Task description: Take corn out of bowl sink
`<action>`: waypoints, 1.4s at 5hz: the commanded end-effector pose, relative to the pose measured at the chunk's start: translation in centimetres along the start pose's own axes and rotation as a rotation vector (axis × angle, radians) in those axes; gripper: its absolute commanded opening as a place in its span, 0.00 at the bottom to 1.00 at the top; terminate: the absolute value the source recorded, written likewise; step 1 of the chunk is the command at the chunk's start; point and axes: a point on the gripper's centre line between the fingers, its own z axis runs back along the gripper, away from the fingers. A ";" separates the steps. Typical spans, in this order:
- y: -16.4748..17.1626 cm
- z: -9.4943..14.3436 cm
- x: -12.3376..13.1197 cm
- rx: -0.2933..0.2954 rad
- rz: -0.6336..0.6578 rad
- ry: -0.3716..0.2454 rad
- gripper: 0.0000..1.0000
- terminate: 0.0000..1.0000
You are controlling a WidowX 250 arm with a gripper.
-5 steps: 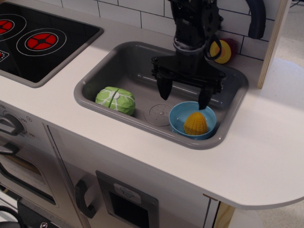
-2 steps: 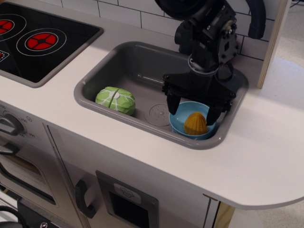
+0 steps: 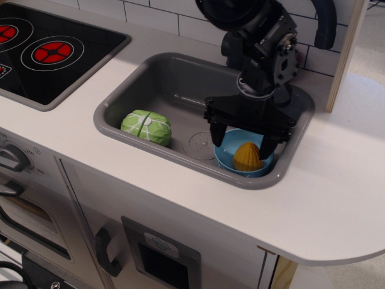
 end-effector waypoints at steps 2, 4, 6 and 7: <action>-0.7 0.1 0.3 -0.021 0.007 -0.015 1.00 0.00; -0.7 1.5 1.2 -0.038 0.048 -0.043 0.00 0.00; 0.5 5.6 3.7 -0.104 0.144 -0.127 0.00 0.00; 2.4 6.0 5.0 -0.101 0.216 -0.115 0.00 0.00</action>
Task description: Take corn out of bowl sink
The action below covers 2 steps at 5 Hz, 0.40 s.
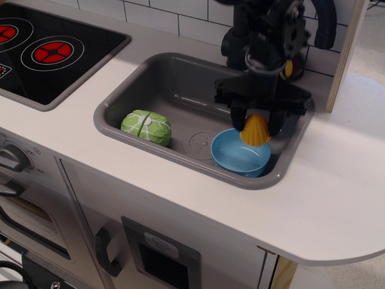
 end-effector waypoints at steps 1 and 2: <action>4.1 2.0 4.5 -0.003 0.120 -0.025 0.00 0.00; 5.8 1.1 5.5 0.016 0.151 -0.034 0.00 0.00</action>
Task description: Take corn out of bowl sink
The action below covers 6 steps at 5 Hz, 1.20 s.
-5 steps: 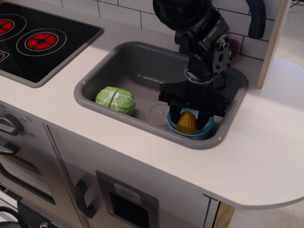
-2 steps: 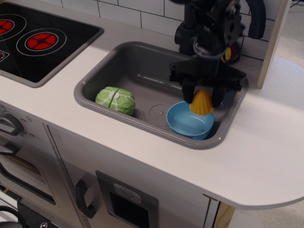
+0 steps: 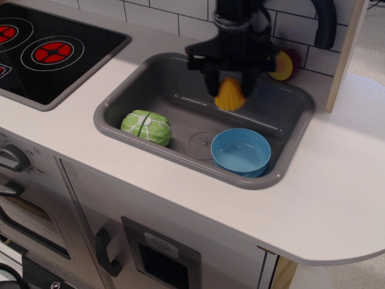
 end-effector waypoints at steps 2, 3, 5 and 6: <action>3.1 -3.0 3.1 0.087 0.046 -0.043 0.00 0.00; 3.4 -4.1 3.2 0.114 0.040 -0.044 0.00 0.00; 3.3 -3.0 3.8 0.089 0.041 -0.079 1.00 0.00; 2.9 -1.6 4.3 0.069 0.052 -0.111 1.00 0.00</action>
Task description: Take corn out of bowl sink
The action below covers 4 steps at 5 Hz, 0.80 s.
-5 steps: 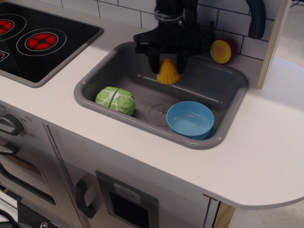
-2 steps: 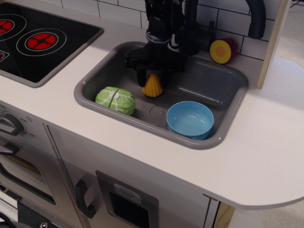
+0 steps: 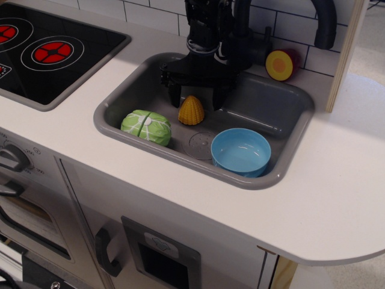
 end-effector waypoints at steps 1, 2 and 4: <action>-0.2 6.3 2.0 -0.082 0.008 -0.147 1.00 0.00; 0.1 7.8 1.8 -0.108 0.000 -0.160 1.00 0.00; 0.1 7.8 1.8 -0.108 0.000 -0.160 1.00 1.00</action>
